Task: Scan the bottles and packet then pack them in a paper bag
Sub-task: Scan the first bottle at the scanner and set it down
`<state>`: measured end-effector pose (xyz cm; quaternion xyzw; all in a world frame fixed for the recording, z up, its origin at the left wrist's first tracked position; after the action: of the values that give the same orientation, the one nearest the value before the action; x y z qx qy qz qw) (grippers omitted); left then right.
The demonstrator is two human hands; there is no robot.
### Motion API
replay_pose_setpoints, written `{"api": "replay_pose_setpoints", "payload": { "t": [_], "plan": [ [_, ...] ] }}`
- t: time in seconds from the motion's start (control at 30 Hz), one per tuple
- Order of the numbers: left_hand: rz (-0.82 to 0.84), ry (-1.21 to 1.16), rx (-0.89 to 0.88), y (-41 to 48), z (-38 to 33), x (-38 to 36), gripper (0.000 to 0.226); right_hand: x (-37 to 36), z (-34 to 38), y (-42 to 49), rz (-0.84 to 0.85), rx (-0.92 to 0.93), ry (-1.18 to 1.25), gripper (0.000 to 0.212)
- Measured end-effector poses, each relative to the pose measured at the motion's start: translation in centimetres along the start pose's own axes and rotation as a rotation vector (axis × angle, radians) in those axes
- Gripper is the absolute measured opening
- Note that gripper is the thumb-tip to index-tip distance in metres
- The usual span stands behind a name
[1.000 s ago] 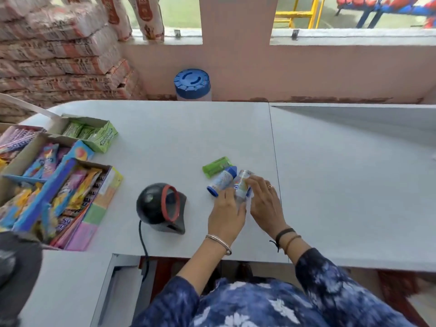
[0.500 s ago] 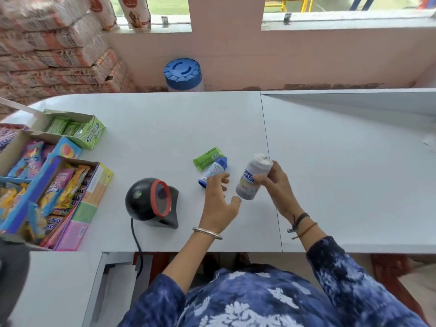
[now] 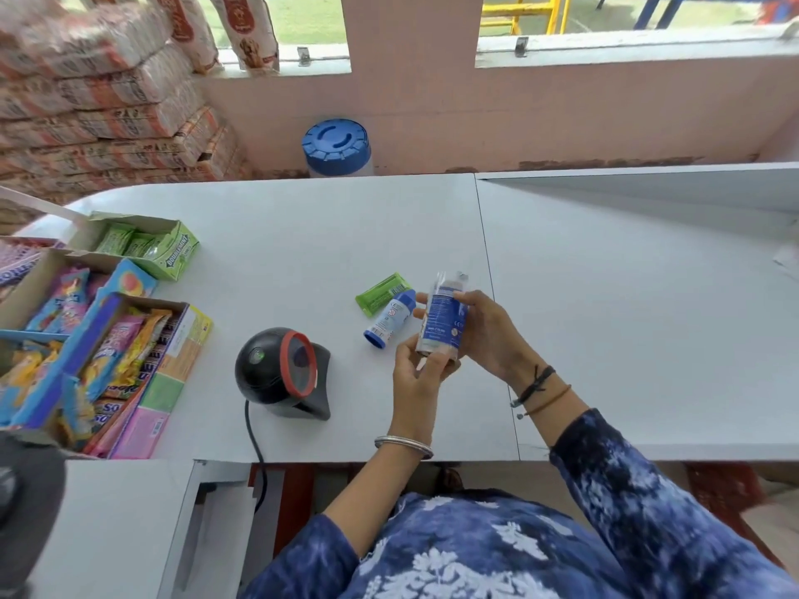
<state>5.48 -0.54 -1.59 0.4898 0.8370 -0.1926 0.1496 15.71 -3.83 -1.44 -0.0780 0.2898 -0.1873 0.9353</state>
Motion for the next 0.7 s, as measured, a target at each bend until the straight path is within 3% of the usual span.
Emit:
{"api": "replay_pose_setpoints", "payload": {
  "t": [0.17, 0.33, 0.5, 0.6, 0.7],
  "plan": [
    [0.036, 0.033, -0.009, -0.9, -0.2, -0.9, 0.052, 0.0, 1.0, 0.0, -0.051, 0.032, -0.105, 0.057],
    [0.051, 0.031, -0.014, -0.9, -0.8, -1.7, 0.041, -0.2, 1.9, 0.1, -0.09, 0.088, -0.09, 0.048],
    [0.068, 0.008, -0.018, -1.2, -0.7, -1.6, 0.041, -0.6, 2.1, 0.1, -0.108, 0.084, -0.11, 0.072],
    [0.03, -0.125, -0.032, -1.5, -0.7, -0.2, 0.044, -2.0, 1.6, 0.6, -0.062, 0.087, -0.075, 0.072],
    [-0.049, -0.356, -0.066, -2.2, -1.2, 1.9, 0.046, -4.1, 0.8, 1.3, -0.02, 0.061, -0.204, 0.065]
  ]
}}
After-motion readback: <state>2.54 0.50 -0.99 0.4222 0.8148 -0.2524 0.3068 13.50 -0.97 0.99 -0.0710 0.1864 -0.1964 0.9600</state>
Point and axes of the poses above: each hand's wrist, its own y-axis towards the middle knuckle, its own x-axis out of the back of the hand, z = x × y, the point moved 7 cm from there along y, towards the middle knuckle, and after that the axes turned 14 degrees about z, right-handed, at the moved point
